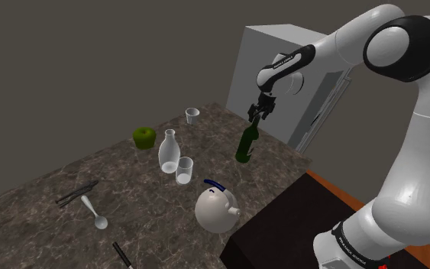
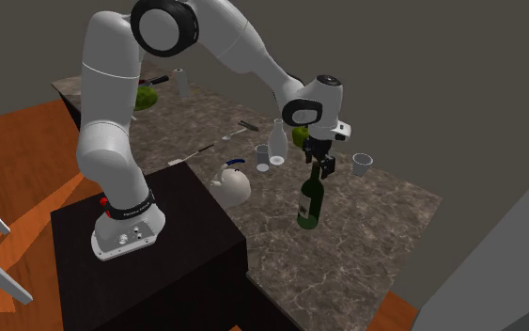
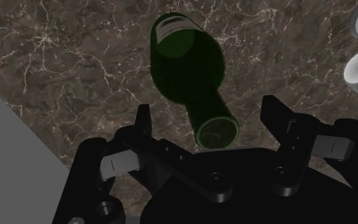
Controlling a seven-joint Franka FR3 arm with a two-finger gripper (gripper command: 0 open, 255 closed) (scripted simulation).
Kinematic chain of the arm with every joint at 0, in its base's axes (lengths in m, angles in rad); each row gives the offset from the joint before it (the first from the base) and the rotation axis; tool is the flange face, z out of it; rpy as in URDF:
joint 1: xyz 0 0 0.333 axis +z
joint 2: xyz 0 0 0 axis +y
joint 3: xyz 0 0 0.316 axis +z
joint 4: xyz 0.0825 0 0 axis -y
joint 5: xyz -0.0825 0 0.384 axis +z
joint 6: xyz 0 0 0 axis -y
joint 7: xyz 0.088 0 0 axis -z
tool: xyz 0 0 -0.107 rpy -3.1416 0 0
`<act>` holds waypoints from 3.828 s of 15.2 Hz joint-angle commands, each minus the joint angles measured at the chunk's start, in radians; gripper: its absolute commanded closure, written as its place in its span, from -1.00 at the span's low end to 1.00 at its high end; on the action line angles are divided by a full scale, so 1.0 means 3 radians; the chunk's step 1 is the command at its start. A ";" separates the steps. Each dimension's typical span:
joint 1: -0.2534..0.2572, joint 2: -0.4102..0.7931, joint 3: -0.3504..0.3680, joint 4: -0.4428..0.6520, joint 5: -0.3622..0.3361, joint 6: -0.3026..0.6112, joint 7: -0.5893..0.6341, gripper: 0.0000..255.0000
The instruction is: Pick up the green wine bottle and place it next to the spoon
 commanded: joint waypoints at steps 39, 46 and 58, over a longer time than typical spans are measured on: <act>0.0064 -0.0650 -0.0098 0.0339 -0.0242 -0.0971 0.0197 1.00; 0.0069 -0.0760 -0.0108 0.0517 -0.0282 -0.1254 0.0234 1.00; 0.0070 -0.0873 -0.0117 0.0913 -0.0326 -0.1759 0.0281 1.00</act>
